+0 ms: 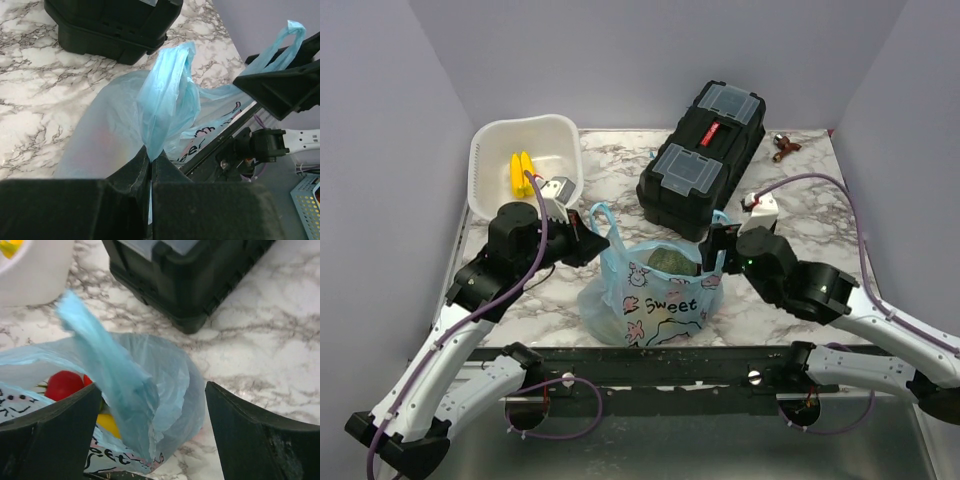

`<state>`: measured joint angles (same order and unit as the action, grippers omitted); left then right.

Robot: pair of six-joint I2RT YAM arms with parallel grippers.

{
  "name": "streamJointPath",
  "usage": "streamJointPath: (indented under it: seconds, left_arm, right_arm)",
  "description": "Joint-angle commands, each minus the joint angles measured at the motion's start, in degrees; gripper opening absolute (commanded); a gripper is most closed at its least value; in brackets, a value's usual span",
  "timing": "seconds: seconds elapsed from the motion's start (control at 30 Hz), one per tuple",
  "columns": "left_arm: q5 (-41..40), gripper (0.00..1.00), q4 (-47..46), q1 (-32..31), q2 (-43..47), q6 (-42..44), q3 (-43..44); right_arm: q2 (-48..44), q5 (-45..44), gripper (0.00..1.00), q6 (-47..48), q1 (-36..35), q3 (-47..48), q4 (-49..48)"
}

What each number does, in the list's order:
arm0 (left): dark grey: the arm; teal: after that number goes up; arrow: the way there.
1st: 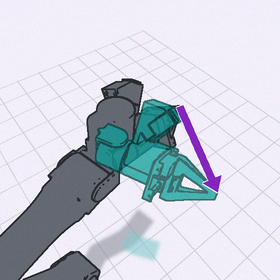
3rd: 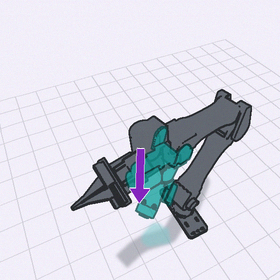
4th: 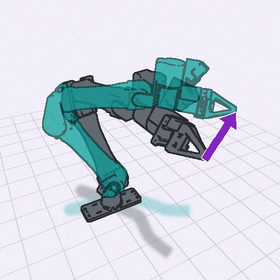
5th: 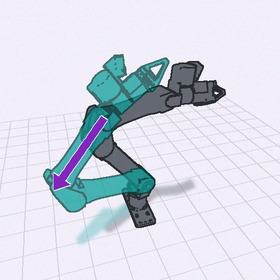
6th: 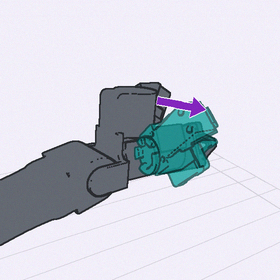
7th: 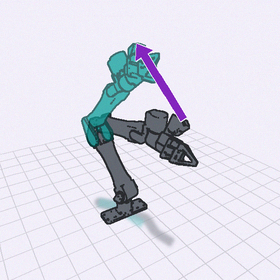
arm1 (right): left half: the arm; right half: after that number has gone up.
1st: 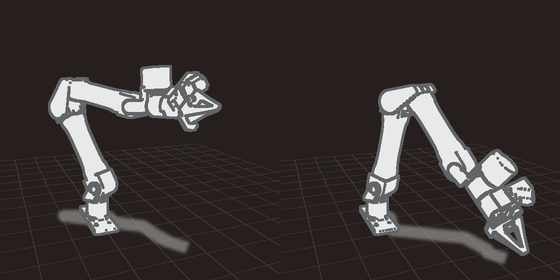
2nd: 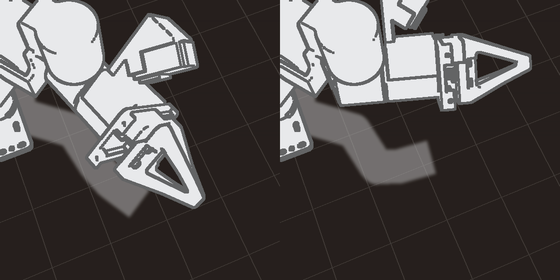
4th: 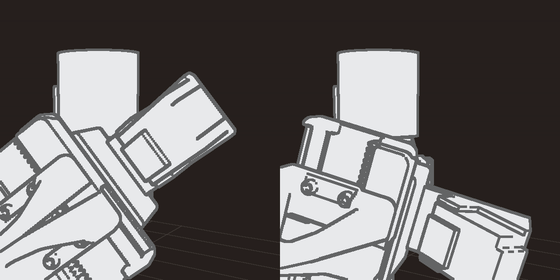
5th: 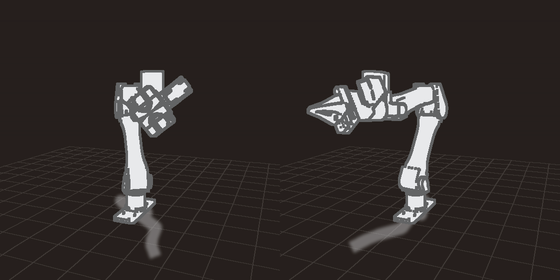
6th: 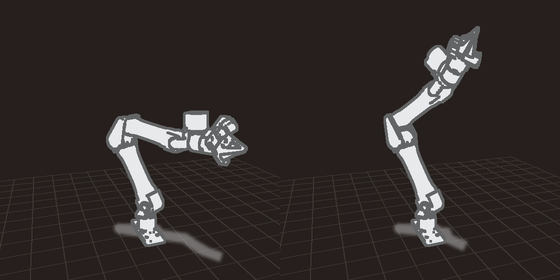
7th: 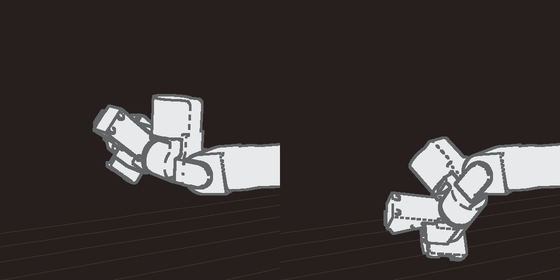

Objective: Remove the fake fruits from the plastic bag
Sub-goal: Adjust the plastic bag at the center of the board.

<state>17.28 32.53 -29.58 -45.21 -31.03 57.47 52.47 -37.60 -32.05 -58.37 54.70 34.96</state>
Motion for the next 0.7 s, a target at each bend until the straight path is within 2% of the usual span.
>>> streamJointPath:
  seconds: [0.0, 0.03, 0.2, 0.37, 0.5, 0.67]
  left_arm:
    - [0.90, 0.00, -0.75, 0.32, -0.60, 0.92, 2.88]
    - [0.49, 0.00, -0.48, 0.36, -0.97, 1.49, 3.72]
    - [-0.58, 0.00, 1.65, 0.32, -4.09, 4.11, 8.62]
    - [0.25, 0.00, 1.21, 0.32, -3.75, 3.66, 6.66]
    - [0.20, 0.00, 0.82, 0.36, -2.70, 3.17, 4.36]
    - [-0.71, 0.00, 1.65, 0.32, -2.07, 3.69, 3.61]
  right_arm:
    - [0.55, 2.01, 0.96, 9.62, 0.21, 8.53, 1.86]
    - [1.06, 2.48, 1.00, 12.13, 0.16, 10.17, 1.87]
    - [7.28, 11.47, 1.00, 23.45, 0.18, 19.51, 3.68]
    - [16.89, 20.92, 1.00, 31.42, 0.16, 27.57, 10.31]
    - [25.14, 18.27, 1.00, 36.60, 0.17, 33.50, 15.76]
    - [32.14, 14.67, 1.00, 40.31, 0.18, 33.94, 16.96]
